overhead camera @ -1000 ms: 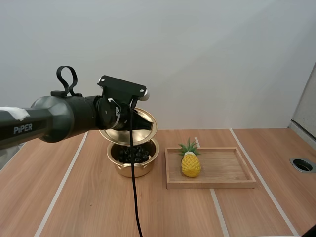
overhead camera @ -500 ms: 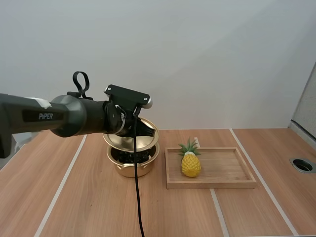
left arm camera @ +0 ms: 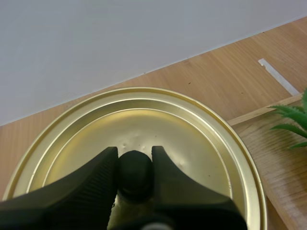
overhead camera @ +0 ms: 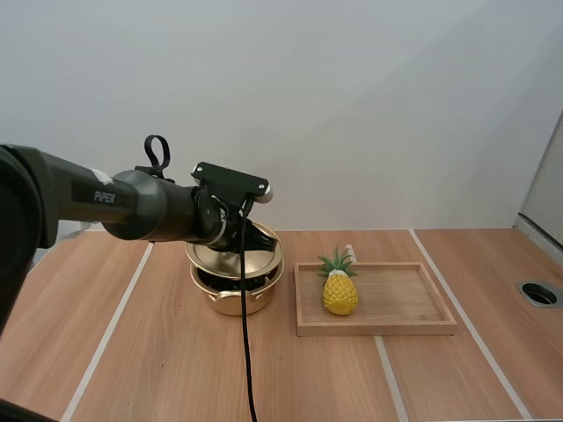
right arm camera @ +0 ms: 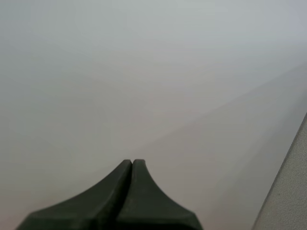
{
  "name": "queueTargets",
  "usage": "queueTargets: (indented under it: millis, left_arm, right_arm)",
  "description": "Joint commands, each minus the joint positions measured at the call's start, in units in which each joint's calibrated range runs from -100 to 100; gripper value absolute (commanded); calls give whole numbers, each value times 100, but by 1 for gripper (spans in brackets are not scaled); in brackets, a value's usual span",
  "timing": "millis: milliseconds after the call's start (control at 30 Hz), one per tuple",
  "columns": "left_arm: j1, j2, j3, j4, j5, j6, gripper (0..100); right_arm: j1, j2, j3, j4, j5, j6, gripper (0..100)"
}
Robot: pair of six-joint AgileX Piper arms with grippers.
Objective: Open the pot, put the grape inside, and close it
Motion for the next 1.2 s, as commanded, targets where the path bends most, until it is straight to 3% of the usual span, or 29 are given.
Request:
queueTargets:
  millis: [0, 1000, 1167]
  left_arm:
    - [-18, 67, 22, -98, -197, -25, 0]
    - [-18, 887, 22, -98, -104, -25, 0]
    - [-18, 890, 22, -88, 381, 2, 0]
  right_arm:
    - [-22, -62, -35, -86, -95, -50, 0]
    - [-22, -62, -35, -274, -95, -50, 0]
    - [-22, -62, -35, -274, -95, -50, 0]
